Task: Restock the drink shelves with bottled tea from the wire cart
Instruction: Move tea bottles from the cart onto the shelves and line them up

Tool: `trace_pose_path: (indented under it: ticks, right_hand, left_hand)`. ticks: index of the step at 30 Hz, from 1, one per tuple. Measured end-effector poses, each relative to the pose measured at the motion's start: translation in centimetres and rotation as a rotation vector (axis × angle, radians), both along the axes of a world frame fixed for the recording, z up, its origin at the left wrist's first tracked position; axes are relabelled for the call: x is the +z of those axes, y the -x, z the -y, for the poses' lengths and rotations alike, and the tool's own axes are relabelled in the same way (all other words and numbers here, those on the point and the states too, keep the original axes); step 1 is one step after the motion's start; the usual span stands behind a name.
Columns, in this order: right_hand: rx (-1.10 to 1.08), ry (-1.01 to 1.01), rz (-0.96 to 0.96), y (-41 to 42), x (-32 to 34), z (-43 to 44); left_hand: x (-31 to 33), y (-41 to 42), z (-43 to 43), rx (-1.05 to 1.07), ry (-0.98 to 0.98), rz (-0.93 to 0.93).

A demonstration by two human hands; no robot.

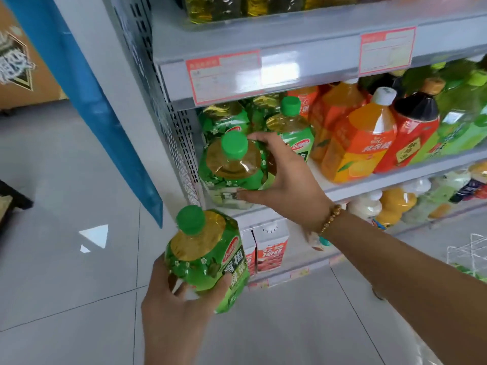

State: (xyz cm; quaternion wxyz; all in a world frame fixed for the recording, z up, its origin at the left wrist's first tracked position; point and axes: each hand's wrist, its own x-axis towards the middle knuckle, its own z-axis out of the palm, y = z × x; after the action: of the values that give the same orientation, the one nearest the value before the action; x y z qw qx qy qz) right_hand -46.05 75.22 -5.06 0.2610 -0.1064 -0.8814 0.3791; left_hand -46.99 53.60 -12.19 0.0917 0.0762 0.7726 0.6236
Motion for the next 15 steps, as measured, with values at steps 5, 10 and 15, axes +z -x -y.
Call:
trace_pose_path:
  ticks: [5,10,15]
  right_hand:
    - [0.101,-0.149,0.05,1.5,0.5,-1.1]
    - [0.143,-0.216,0.071,2.4,0.6,-1.0]
    - [0.092,-0.154,0.13,3.6,1.5,-1.2]
  left_hand:
    - [-0.5,1.9,-1.8,-0.049,-0.056,-0.068]
    - [-1.2,2.9,-2.2,-0.035,-0.132,-0.093]
    - [-1.1,5.0,-1.6,-0.076,-0.206,-0.19]
